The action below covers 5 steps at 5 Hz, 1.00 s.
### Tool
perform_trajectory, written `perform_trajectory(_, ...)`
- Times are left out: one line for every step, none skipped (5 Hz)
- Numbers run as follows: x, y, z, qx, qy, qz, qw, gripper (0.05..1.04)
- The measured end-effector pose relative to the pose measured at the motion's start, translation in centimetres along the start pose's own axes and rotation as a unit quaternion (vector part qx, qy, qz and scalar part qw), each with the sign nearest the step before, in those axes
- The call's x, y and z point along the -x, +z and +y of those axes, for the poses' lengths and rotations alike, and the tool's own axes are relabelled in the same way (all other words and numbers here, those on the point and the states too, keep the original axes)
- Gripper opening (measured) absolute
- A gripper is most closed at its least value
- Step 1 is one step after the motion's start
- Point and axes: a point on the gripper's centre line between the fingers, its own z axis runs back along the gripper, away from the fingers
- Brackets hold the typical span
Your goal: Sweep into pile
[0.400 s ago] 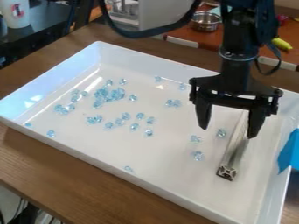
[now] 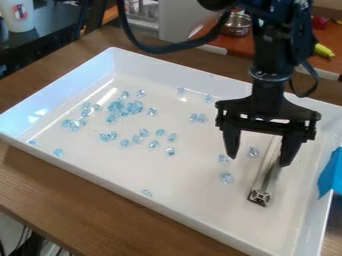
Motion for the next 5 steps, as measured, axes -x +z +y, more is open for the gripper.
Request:
perform_trajectory(-0.22, -0.07, -0.61, 0.021, 0.014, -0.006, 0.9997, 0.965)
perform_trajectory(-0.23, -0.44, -0.73, 0.033, 0.012, -0.009, 0.9993, 0.688)
perform_trajectory(-0.31, -0.58, -0.96, 0.032, 0.011, -0.02, 0.9992, 0.391)
perform_trajectory(-0.26, -0.58, -1.04, 0.034, 0.012, -0.019, 0.9992, 0.337)
perform_trajectory(-0.71, -0.97, -1.48, 0.023, 0.018, -0.028, 0.9992, 0.337)
